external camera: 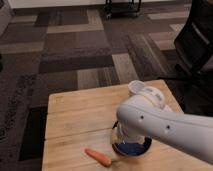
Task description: Drag the ceramic bowl in a circle
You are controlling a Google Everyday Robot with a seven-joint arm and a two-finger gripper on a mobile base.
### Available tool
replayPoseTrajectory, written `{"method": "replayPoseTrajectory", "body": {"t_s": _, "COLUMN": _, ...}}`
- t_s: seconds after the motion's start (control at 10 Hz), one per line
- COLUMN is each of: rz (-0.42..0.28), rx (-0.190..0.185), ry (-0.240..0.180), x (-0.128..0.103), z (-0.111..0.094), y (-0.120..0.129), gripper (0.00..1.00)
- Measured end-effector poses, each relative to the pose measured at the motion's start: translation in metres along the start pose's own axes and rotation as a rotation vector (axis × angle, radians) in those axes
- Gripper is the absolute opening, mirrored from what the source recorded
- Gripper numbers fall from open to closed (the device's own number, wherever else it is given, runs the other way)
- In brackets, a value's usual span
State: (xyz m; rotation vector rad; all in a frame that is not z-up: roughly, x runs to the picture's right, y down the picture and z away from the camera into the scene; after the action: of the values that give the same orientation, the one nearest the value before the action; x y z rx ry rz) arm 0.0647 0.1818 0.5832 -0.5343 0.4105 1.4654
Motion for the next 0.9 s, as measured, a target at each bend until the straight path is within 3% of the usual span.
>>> {"method": "replayPoseTrajectory", "body": {"t_s": 0.2, "rz": -0.052, "rx": -0.025, "ry": 0.000, "x": -0.044, "z": 0.007, "y": 0.018, "gripper": 0.65}}
{"method": "replayPoseTrajectory", "body": {"t_s": 0.3, "rz": -0.069, "rx": -0.028, "ry": 0.003, "x": -0.072, "z": 0.014, "y": 0.024, "gripper": 0.65}}
{"method": "replayPoseTrajectory", "body": {"t_s": 0.5, "rz": -0.082, "rx": -0.026, "ry": 0.005, "x": -0.101, "z": 0.022, "y": 0.030, "gripper": 0.65}}
{"method": "replayPoseTrajectory", "body": {"t_s": 0.6, "rz": -0.079, "rx": -0.022, "ry": 0.008, "x": -0.129, "z": 0.032, "y": 0.029, "gripper": 0.65}}
{"method": "replayPoseTrajectory", "body": {"t_s": 0.7, "rz": -0.071, "rx": -0.022, "ry": 0.012, "x": -0.136, "z": 0.035, "y": 0.027, "gripper": 0.65}}
{"method": "replayPoseTrajectory", "body": {"t_s": 0.9, "rz": -0.002, "rx": 0.023, "ry": 0.054, "x": -0.158, "z": 0.060, "y": -0.012, "gripper": 0.65}}
